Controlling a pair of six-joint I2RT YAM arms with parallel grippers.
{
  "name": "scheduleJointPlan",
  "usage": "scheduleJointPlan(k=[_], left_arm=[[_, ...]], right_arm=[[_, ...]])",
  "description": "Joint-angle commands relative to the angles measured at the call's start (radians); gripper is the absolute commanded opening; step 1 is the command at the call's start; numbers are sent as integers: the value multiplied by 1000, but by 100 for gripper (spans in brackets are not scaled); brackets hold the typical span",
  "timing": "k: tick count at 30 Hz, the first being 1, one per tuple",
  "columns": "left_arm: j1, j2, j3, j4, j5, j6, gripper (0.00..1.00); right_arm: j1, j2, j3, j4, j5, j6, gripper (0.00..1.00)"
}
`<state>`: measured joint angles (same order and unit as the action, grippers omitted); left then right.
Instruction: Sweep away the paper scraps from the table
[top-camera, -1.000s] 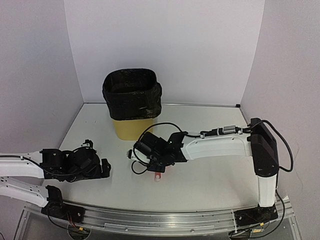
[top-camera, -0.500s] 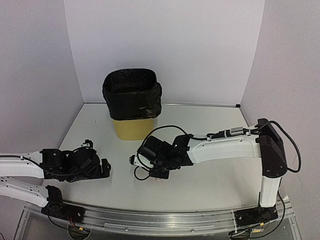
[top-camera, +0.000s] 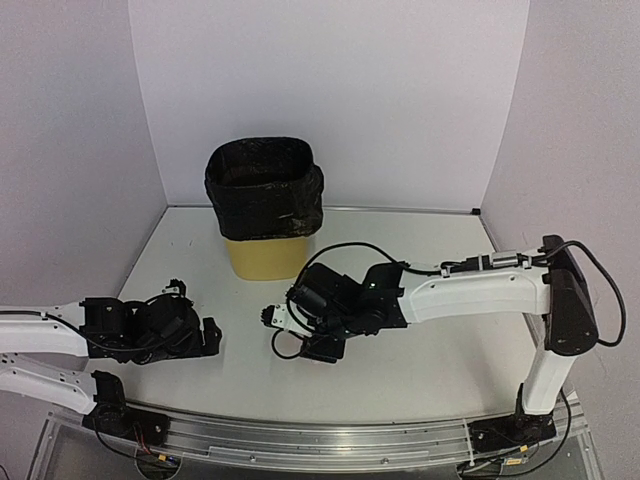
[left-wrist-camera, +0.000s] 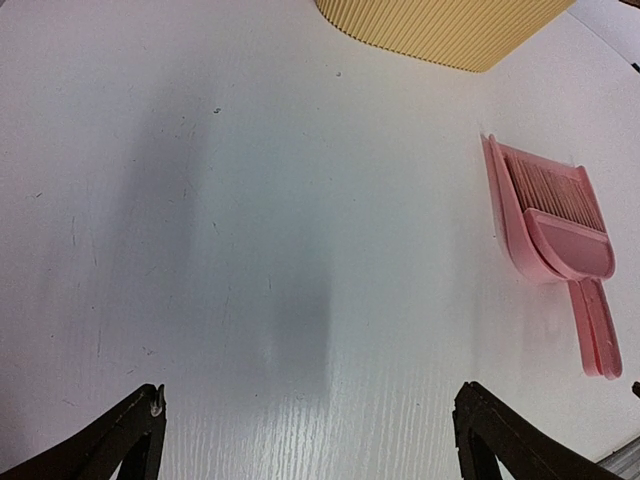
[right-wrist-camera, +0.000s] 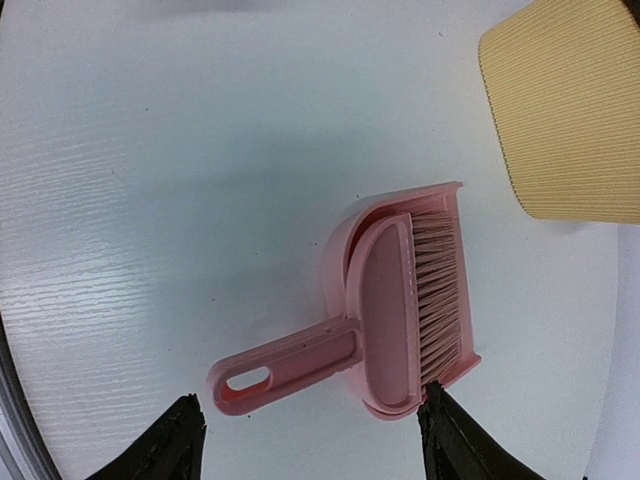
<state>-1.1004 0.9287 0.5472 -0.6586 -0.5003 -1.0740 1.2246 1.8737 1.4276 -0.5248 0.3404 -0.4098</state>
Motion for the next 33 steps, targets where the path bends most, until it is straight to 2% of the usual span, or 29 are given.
scheduleJointPlan(k=[1, 7, 12, 18, 29, 33], left_arm=[[4, -11, 12, -30, -15, 3, 100], [4, -14, 9, -30, -11, 0, 100], [3, -11, 9, -25, -9, 1, 100], [4, -7, 9, -21, -4, 3, 100], [4, -17, -1, -17, 1, -2, 100], [4, -15, -1, -15, -1, -1, 100]], right_arm=[[9, -75, -16, -4, -99, 30, 71], [9, -80, -3, 0, -73, 65, 72], [9, 9, 72, 2, 21, 83, 73], [9, 86, 113, 1, 40, 89, 75], [9, 108, 74, -1, 182, 86, 75], [9, 89, 49, -4, 179, 92, 74]])
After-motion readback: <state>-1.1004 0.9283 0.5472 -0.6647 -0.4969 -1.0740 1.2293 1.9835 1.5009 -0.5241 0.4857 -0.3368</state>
